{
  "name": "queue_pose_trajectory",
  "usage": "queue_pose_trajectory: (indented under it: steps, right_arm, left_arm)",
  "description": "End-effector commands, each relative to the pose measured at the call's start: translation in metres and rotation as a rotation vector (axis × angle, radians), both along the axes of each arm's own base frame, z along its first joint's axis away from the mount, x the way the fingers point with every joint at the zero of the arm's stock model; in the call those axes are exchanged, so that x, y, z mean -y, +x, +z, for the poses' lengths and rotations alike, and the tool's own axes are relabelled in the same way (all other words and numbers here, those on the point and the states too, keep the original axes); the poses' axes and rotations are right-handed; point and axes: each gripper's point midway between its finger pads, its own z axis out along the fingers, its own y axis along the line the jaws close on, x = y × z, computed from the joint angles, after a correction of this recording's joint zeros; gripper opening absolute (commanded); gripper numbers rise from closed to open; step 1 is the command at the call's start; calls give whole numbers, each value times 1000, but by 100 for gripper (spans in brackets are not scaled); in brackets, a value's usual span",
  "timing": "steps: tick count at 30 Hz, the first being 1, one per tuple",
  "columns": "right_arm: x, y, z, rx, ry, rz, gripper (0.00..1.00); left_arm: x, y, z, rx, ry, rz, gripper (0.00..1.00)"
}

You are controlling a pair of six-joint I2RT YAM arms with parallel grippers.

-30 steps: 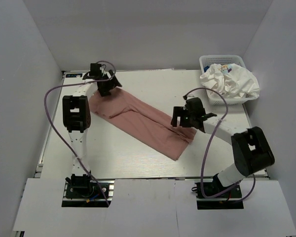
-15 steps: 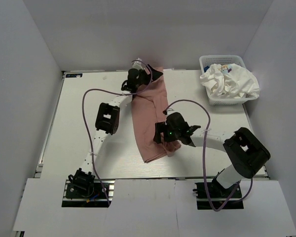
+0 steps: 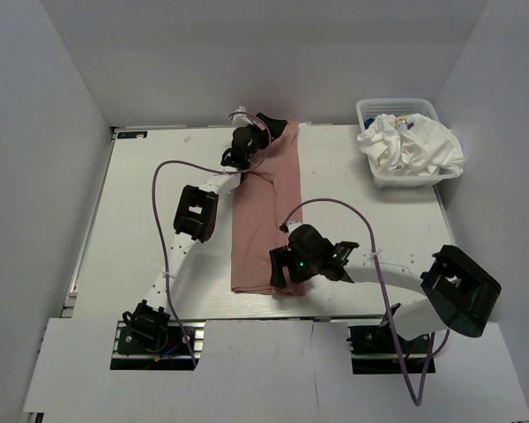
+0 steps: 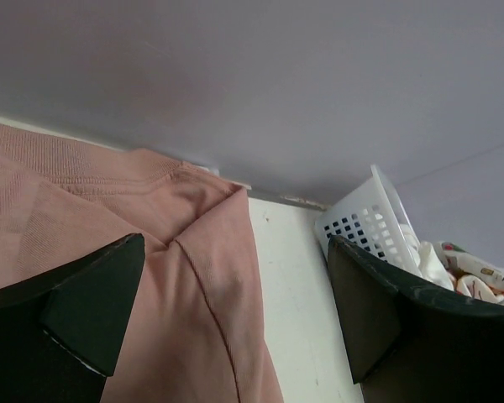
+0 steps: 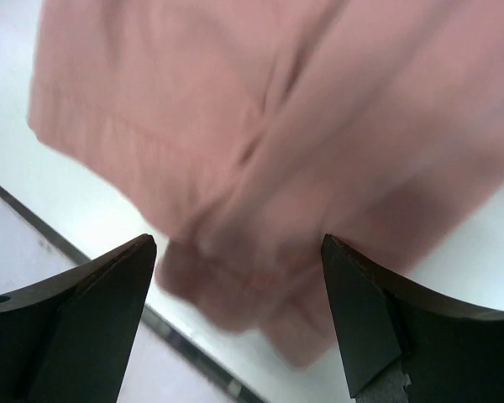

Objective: Fold and stack the t-shirts

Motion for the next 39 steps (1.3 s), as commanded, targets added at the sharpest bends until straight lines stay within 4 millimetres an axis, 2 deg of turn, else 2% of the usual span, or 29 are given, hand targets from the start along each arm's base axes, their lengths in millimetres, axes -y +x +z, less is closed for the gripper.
queue_pose_trajectory:
  steps: [1, 2, 3, 4, 5, 7, 8, 9, 10, 11, 12, 13, 14, 15, 16, 17, 18, 19, 20, 21, 22, 24, 25, 26, 27, 28, 30, 34, 39]
  right_arm:
    - [20, -15, 3, -7, -61, -59, 84]
    - [21, -10, 8, 17, -54, -83, 86]
    - [19, -6, 27, 66, 0, -99, 88]
    - [17, -3, 33, 93, 27, -97, 88]
    - [16, 0, 41, 118, 53, -109, 90]
    - [10, 3, 70, 180, 157, -99, 90]
    - [11, 5, 73, 196, 164, -111, 90]
    - [12, 7, 81, 215, 193, -117, 90]
    - [13, 6, 86, 226, 210, -118, 90]
    - [18, 14, 93, 258, 208, -164, 90]
    - [26, 15, 88, 253, 175, -194, 90]
    - [35, 19, 87, 253, 158, -257, 90]
    - [43, 24, 83, 262, 135, -308, 90]
    - [49, 24, 80, 252, 116, -335, 90]
    - [55, 22, 74, 228, 101, -379, 90]
    - [61, 21, 66, 213, 82, -394, 90]
    - [62, 17, 60, 191, 69, -392, 90]
    - [66, 14, 53, 173, 54, -395, 90]
    - [68, 11, 46, 157, 40, -392, 90]
    - [66, 5, 42, 129, 45, -372, 90]
    - [66, 3, 37, 124, 36, -347, 90]
    - [62, -9, 29, 89, 42, -274, 90]
    - [59, -11, 28, 82, 54, -255, 90]
    - [56, -15, 27, 65, 66, -229, 90]
    - [57, -22, 20, 44, 59, -200, 90]
    - [54, -24, 21, 37, 70, -185, 90]
    - [56, -30, 15, 20, 62, -164, 90]
    - [55, -38, 9, -12, 64, -131, 90]
    - [52, -46, -7, -72, 45, -113, 87]
  left_arm:
    - [-14, 8, 17, 22, 5, 57, 100]
    - [-14, 7, 18, 9, 11, 57, 100]
    - [-11, 5, 28, 36, 22, 37, 100]
    - [-10, 3, 39, 55, 27, 25, 100]
    - [-7, 0, 65, 89, 30, 1, 100]
    - [-6, -5, 95, 141, 72, -21, 100]
    - [-5, -8, 112, 162, 86, -32, 100]
    - [-2, -22, 161, 224, 89, -76, 100]
    - [3, -34, 174, 196, 115, -133, 100]
    - [4, -56, 169, 159, 127, -260, 100]
    - [-2, -72, 183, 165, 129, -309, 100]
    - [-9, -111, 260, 268, 105, -344, 100]
    - [-11, -135, 225, 175, 140, -402, 100]
    - [-17, -155, 232, 177, 171, -416, 100]
    - [-21, -176, 222, 138, 257, -425, 100]
    - [-38, -206, 228, 110, 309, -367, 100]
    - [-42, -227, 219, 78, 348, -359, 100]
    - [-55, -254, 162, -47, 377, -367, 100]
    - [-62, -275, 153, -97, 334, -365, 100]
    - [-72, -301, 169, -72, 307, -357, 100]
    - [-81, -331, 120, -174, 331, -377, 100]
    - [-91, -364, 97, -267, 302, -363, 100]
    - [-94, -391, 84, -285, 301, -405, 100]
    - [-100, -407, 69, -385, 292, -406, 100]
    - [-99, -432, 64, -400, 295, -450, 100]
    - [-100, -444, 50, -439, 310, -477, 100]
    - [-109, -468, 48, -457, 332, -492, 100]
    - [-134, -511, 3, -647, 446, -467, 100]
    - [-124, -557, -40, -772, 381, -615, 93]
